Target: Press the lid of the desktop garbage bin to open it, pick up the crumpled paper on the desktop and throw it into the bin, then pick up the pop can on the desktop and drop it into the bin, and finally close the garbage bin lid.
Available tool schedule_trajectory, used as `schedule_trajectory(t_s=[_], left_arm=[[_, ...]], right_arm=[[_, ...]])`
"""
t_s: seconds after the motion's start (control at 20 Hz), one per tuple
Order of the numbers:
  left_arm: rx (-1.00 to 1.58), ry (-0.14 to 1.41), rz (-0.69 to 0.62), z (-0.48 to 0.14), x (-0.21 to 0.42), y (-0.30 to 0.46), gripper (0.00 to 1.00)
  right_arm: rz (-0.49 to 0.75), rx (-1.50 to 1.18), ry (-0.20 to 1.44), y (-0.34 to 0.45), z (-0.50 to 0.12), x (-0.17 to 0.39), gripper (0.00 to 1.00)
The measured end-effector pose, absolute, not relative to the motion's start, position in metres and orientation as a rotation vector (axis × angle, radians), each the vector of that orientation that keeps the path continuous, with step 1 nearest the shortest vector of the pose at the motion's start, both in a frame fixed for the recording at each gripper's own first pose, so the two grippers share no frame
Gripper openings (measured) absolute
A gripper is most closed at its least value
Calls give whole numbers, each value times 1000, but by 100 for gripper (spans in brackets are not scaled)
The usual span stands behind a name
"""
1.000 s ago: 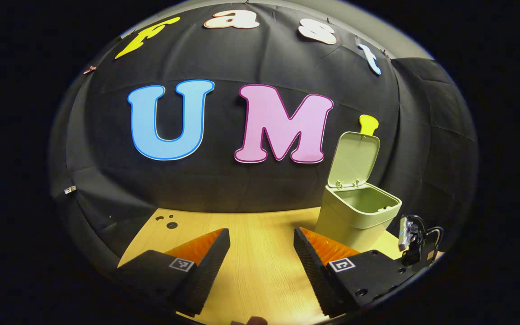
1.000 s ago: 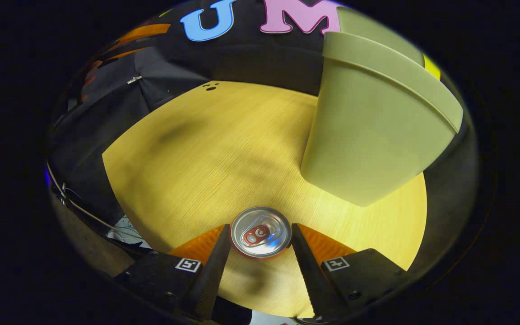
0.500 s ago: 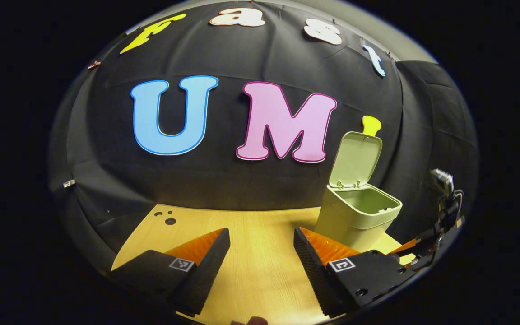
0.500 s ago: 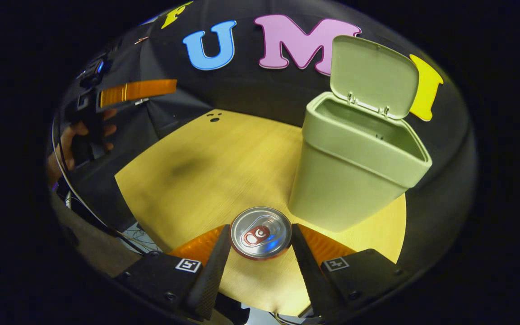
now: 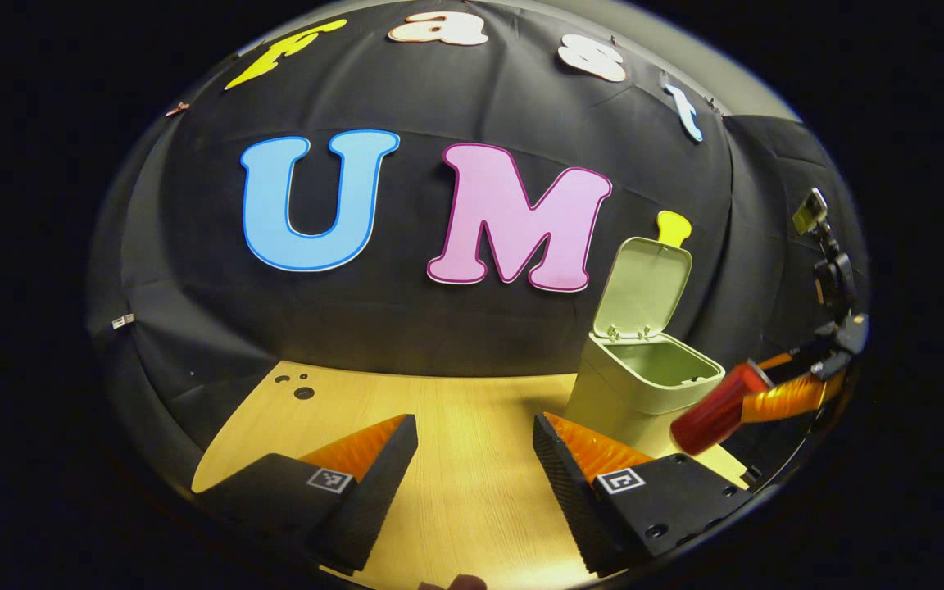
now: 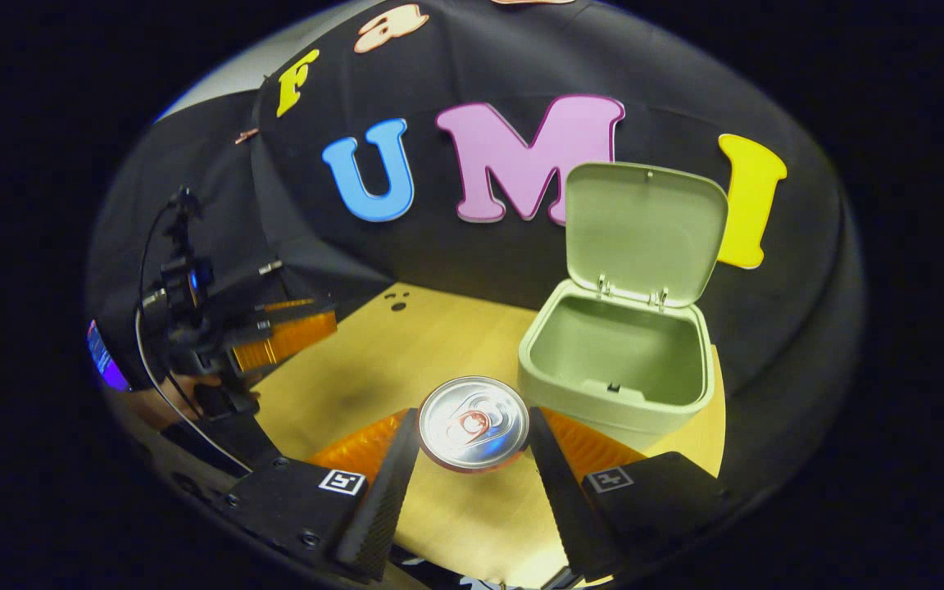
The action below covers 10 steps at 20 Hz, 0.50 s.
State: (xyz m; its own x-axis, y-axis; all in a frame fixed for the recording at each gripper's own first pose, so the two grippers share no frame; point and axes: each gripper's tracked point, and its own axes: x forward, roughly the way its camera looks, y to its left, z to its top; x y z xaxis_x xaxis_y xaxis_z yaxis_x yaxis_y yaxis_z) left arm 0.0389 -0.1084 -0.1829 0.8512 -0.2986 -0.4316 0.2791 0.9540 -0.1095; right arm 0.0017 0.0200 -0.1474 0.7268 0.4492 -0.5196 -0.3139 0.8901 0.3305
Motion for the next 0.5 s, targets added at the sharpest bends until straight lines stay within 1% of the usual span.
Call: schedule_trajectory(t_s=[0.2,0.45,0.5], left_arm=[[-42,459,-302,-180,37,-107,93],[-46,460,-296,-179,36,-105,95],[-46,460,-293,-179,36,-104,95]], right_arm=[[372,206,550,-7,-118,37,82],[264,197,578,-39,-141,74,82],[248,190,593,-44,-148,80,78]])
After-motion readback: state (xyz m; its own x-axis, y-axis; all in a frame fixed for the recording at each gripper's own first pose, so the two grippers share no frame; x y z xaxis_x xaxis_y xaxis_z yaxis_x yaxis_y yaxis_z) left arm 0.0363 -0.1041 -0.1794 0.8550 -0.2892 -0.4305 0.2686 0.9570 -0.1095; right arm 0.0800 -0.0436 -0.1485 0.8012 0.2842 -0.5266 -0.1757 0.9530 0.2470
